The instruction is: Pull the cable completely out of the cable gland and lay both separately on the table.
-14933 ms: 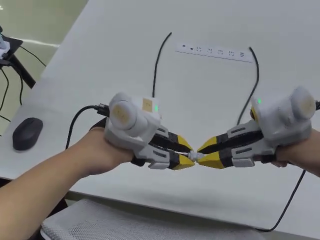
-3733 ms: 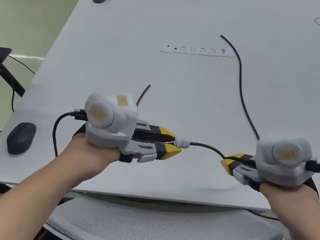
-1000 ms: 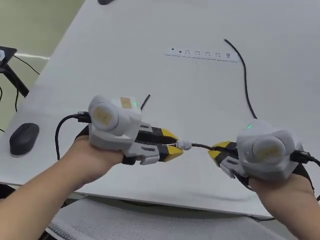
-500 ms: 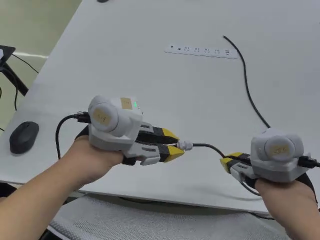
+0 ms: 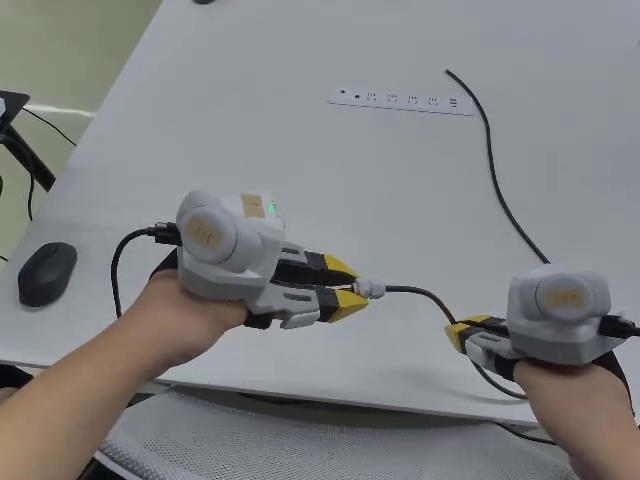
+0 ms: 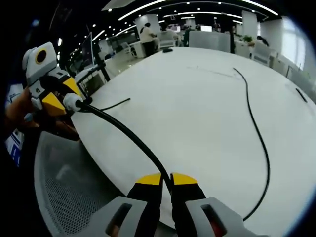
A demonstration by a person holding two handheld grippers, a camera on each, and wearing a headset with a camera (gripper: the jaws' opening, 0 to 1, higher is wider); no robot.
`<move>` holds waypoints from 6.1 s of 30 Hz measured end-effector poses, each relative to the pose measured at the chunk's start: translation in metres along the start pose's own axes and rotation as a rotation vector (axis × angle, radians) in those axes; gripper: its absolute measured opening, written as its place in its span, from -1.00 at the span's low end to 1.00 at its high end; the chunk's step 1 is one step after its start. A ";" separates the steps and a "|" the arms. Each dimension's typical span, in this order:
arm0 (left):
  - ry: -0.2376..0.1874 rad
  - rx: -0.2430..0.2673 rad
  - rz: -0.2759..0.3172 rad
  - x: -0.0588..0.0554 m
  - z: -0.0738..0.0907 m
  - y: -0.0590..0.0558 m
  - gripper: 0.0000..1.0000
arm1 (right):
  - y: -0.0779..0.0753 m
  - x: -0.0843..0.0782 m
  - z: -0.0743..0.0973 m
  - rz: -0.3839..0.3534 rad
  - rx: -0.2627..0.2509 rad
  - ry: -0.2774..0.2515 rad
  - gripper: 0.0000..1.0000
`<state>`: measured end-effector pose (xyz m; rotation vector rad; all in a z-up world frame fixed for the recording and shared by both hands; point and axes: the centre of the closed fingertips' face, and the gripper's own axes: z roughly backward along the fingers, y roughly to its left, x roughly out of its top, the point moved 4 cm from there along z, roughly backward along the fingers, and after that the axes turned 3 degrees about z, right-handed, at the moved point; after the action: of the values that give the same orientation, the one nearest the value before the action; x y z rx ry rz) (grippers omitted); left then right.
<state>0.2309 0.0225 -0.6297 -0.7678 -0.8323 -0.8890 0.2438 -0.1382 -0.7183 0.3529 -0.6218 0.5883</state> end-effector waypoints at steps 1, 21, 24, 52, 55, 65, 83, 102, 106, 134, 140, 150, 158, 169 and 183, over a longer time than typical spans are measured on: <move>0.000 0.001 -0.007 0.000 0.000 0.001 -0.70 | 0.000 -0.001 0.000 0.011 0.005 0.007 -0.98; 0.002 0.025 0.019 -0.001 0.007 0.011 -0.70 | 0.016 0.036 0.032 0.117 0.076 -0.123 -0.74; 0.009 0.022 0.014 -0.002 0.006 0.010 -0.70 | 0.025 0.052 0.037 0.213 0.084 -0.147 -0.58; 0.008 0.005 0.010 -0.002 0.004 0.006 -0.70 | 0.092 0.086 0.018 0.752 0.130 -0.112 -0.85; 0.007 0.004 0.012 -0.002 0.004 0.005 -0.70 | 0.091 0.086 0.018 0.761 0.125 -0.110 -0.96; 0.005 0.010 0.006 -0.002 0.005 0.008 -0.70 | 0.089 0.086 0.015 0.694 0.125 -0.118 -0.98; -0.017 0.017 0.013 0.003 0.007 0.012 -0.70 | 0.058 0.077 0.013 0.482 0.068 -0.119 -0.98; -0.014 0.026 0.012 -0.001 0.011 0.012 -0.70 | 0.015 0.034 -0.006 0.148 -0.002 -0.064 -0.99; -0.013 0.026 0.014 -0.002 0.011 0.012 -0.70 | 0.007 0.024 -0.009 0.038 -0.011 -0.050 -0.99; -0.013 0.032 0.021 -0.002 0.010 0.015 -0.70 | 0.000 0.012 -0.009 -0.011 0.003 -0.043 -0.96; -0.009 0.037 0.024 -0.002 0.010 0.016 -0.70 | 0.002 0.015 -0.001 0.055 0.000 -0.034 -0.82; -0.001 0.033 0.027 -0.002 0.010 0.016 -0.70 | 0.017 0.046 0.022 0.158 0.044 -0.081 -0.46; 0.000 0.031 0.028 -0.002 0.011 0.017 -0.70 | 0.046 0.085 0.024 0.361 0.082 -0.142 -0.31; -0.002 0.032 0.034 -0.002 0.012 0.016 -0.70 | 0.078 0.093 0.012 0.593 0.154 -0.140 -0.35; 0.004 0.026 0.040 -0.005 0.009 0.014 -0.70 | 0.092 0.096 0.006 0.730 0.170 -0.138 -0.86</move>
<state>0.2393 0.0378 -0.6327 -0.7567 -0.8207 -0.8426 0.2482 -0.0306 -0.6410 0.3225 -0.8383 1.3288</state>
